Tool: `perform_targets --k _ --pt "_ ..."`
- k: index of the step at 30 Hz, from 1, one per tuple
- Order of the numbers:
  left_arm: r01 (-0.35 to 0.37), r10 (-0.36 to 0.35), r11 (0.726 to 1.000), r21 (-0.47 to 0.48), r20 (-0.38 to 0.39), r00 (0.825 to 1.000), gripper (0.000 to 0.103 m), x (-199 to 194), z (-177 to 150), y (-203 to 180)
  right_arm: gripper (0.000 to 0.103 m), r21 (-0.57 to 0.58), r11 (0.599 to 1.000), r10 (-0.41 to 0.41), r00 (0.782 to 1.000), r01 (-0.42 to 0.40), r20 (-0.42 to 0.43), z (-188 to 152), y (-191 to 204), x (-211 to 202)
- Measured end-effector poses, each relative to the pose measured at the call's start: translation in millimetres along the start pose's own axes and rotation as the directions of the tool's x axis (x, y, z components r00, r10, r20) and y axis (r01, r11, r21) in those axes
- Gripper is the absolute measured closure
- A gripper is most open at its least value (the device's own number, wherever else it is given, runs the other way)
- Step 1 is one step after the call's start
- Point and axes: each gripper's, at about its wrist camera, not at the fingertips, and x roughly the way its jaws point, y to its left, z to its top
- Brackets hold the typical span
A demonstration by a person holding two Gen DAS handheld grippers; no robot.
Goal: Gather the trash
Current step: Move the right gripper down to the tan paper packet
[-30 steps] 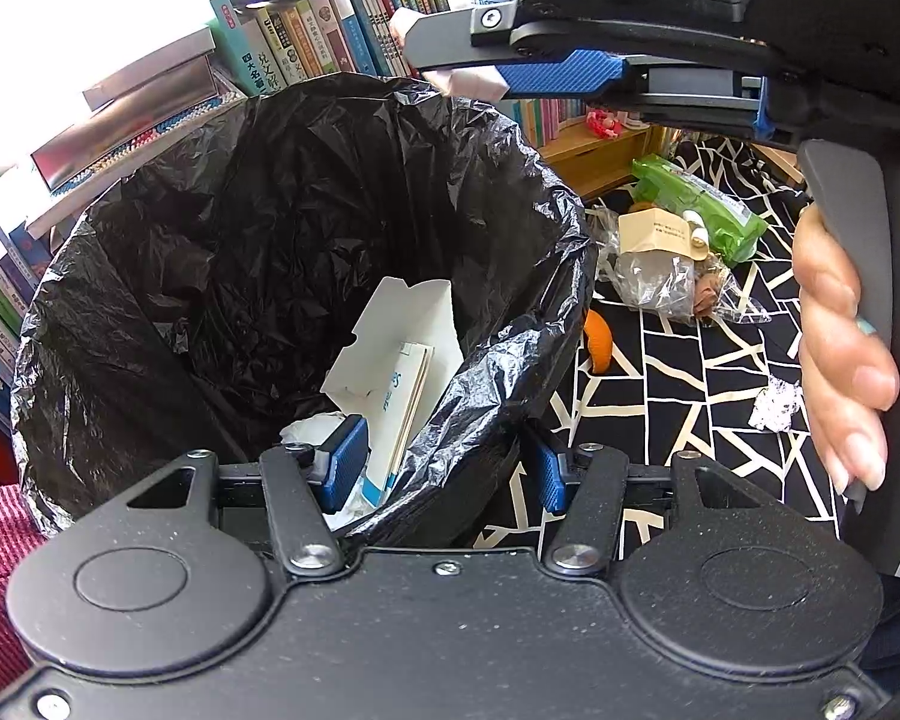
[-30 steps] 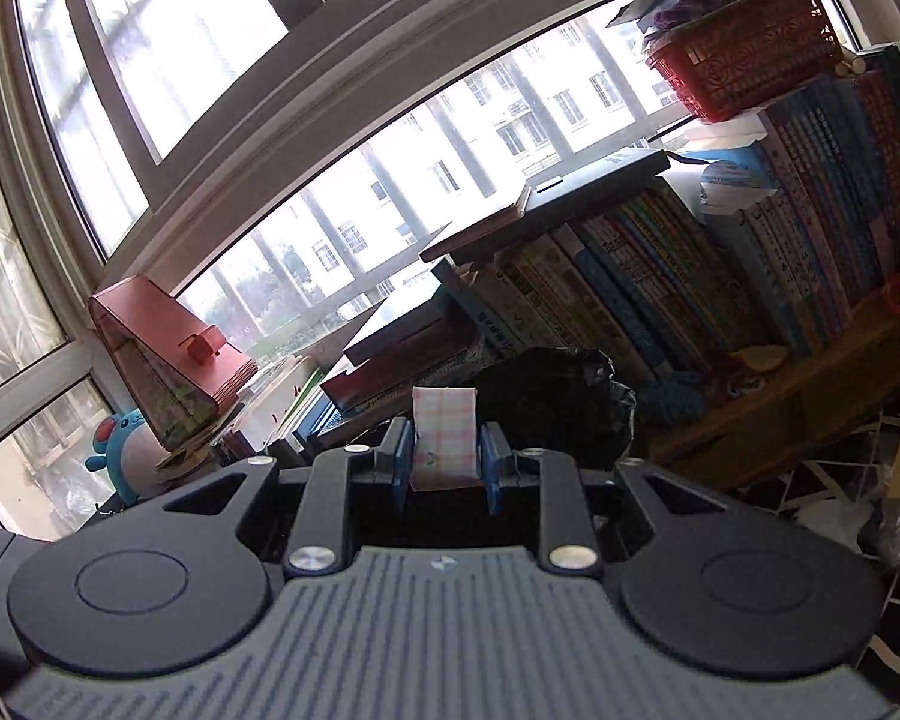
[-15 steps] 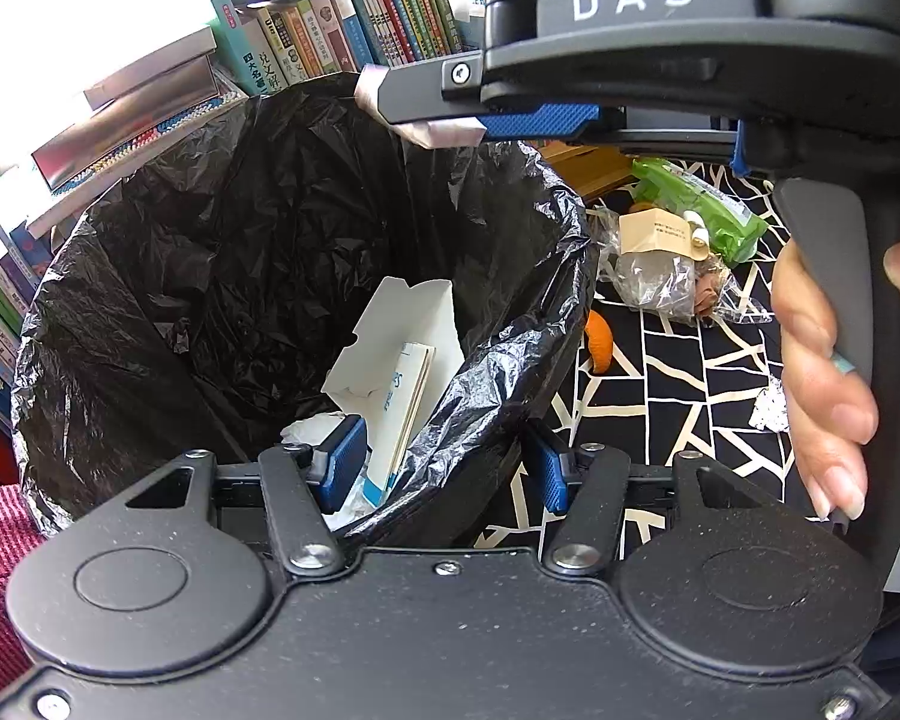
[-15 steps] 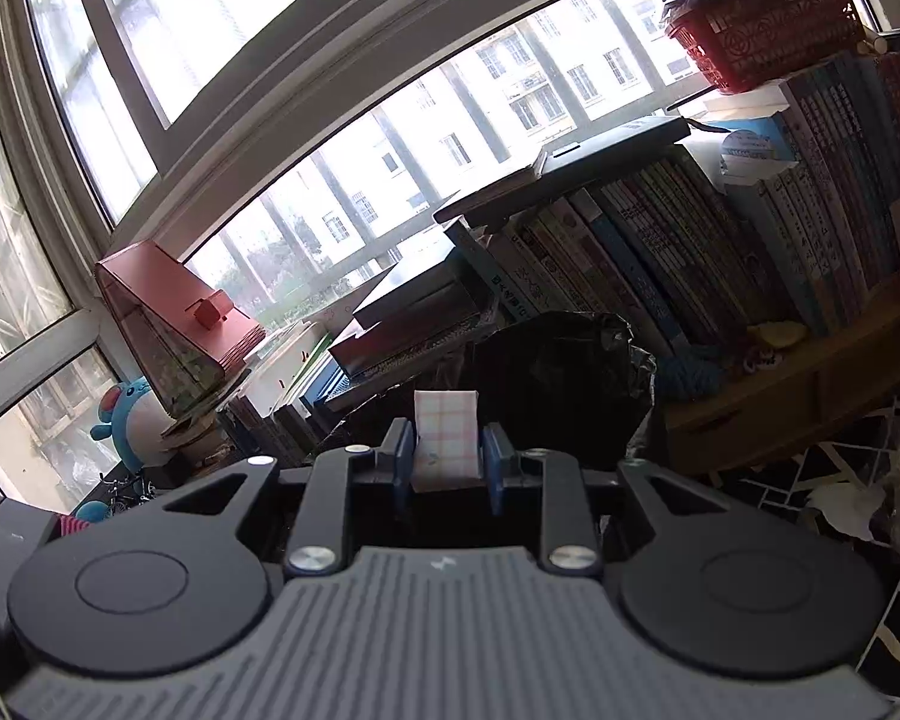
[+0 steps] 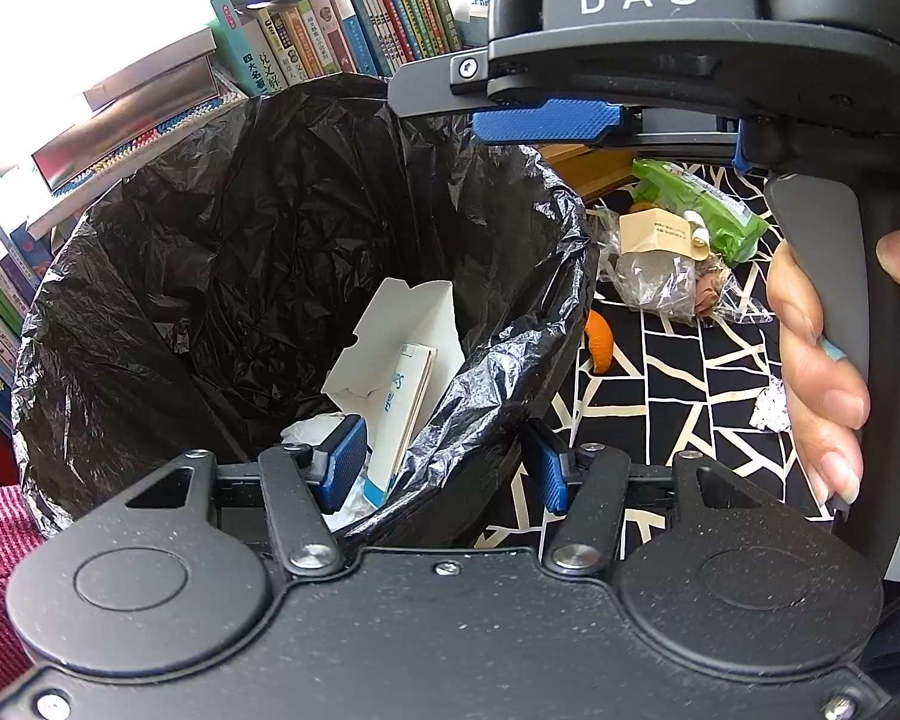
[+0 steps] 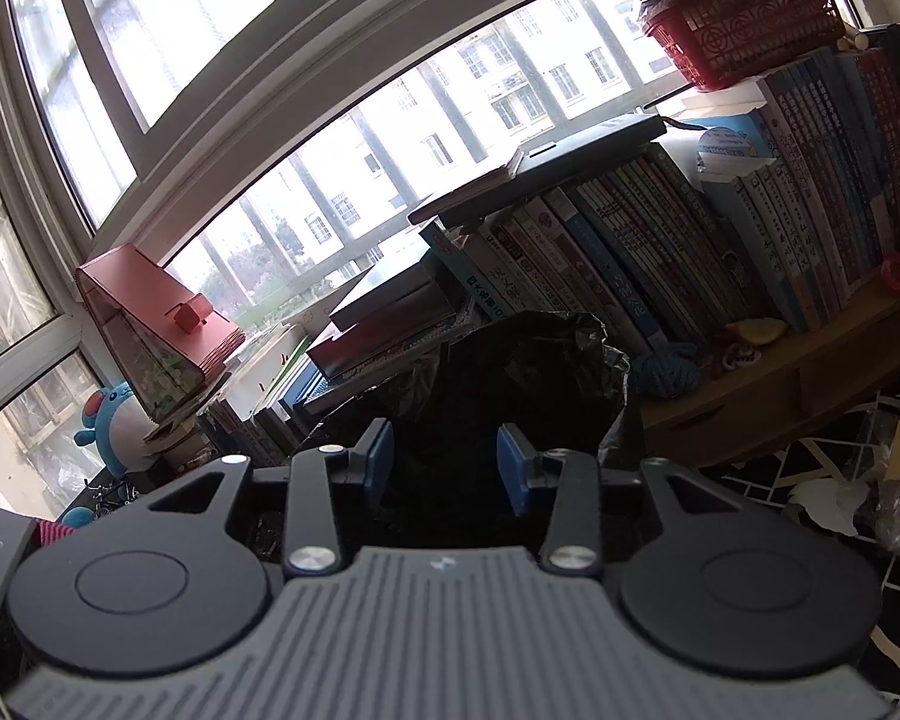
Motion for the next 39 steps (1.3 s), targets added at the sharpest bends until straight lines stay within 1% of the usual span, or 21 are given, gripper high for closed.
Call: perform_targets --k 8,10,11,14,16,18,22,24,27,29,31,33,34,37,39 --pt "0.0 0.0 1.0 0.0 0.0 1.0 0.048 0.0 -0.1 -0.1 0.046 0.011 0.999 -0.042 0.998 0.041 0.04 6.5 -7.1 -7.3" --pt "0.0 0.0 1.0 0.0 0.0 1.0 0.048 0.0 -0.1 0.1 0.043 0.012 0.998 -0.065 0.996 0.064 0.059 10.1 -10.0 -11.1" --pt "0.0 0.0 1.0 0.0 0.0 1.0 0.048 0.0 -0.1 -0.1 0.04 0.012 0.997 -0.078 0.995 0.078 0.067 12.3 -11.7 -12.9" --pt "0.001 -0.001 1.0 -0.001 -0.001 1.0 0.048 -0.1 -0.2 0.3 0.037 0.01 0.991 -0.133 0.987 0.132 0.092 21.3 -17.2 -19.3" --pt "0.002 -0.002 1.0 0.0 -0.001 1.0 0.048 -0.3 -0.1 1.0 0.036 0.01 0.985 -0.173 0.98 0.173 0.103 28.4 -23.3 -24.6" --pt "0.002 -0.002 1.0 -0.001 -0.001 1.0 0.048 -0.3 -0.1 1.0 0.031 0.012 0.976 -0.217 0.97 0.217 0.114 34.7 -30.8 -30.5" --pt "0.001 -0.001 1.0 -0.001 -0.002 1.0 0.048 -0.1 0.0 1.4 0.026 0.021 0.945 -0.326 0.935 0.326 0.137 44.8 -52.1 -39.3" --pt "0.001 -0.001 1.0 -0.001 -0.002 1.0 0.048 0.0 0.1 1.2 0.023 0.024 0.927 -0.375 0.919 0.375 0.124 48.4 -65.7 -39.4" --pt "0.001 -0.001 1.0 -0.001 -0.001 1.0 0.048 0.0 0.1 1.2 0.019 0.02 0.887 -0.46 0.883 0.46 0.09 48.8 -87.9 -35.0" --pt "0.001 -0.001 1.0 0.0 0.001 1.0 0.048 0.0 0.0 1.3 0.016 0.035 0.86 -0.51 0.857 0.509 0.073 43.1 -105.2 -33.4" --pt "0.0 0.0 1.0 0.001 0.002 1.0 0.048 0.1 0.0 1.3 0.014 0.08 0.835 -0.549 0.834 0.544 0.056 32.5 -125.6 -32.8" --pt "0.001 -0.001 1.0 0.001 0.002 1.0 0.048 0.1 0.0 1.4 0.013 0.122 0.807 -0.584 0.812 0.578 0.013 24.1 -145.0 -28.8" --pt "0.001 -0.001 1.0 0.001 0.002 1.0 0.048 0.1 0.0 1.2 0.013 0.134 0.789 -0.603 0.798 0.599 -0.013 20.5 -153.9 -25.7" --pt "0.002 -0.002 1.0 -0.001 0.003 1.0 0.048 -0.2 0.2 1.3 0.012 0.127 0.746 -0.653 0.755 0.654 -0.051 12.1 -172.1 -18.3" --pt "0.002 -0.002 1.0 0.001 0.004 1.0 0.048 -0.4 0.2 0.9 0.008 0.107 0.724 -0.679 0.731 0.682 -0.065 7.2 -181.6 -14.1"
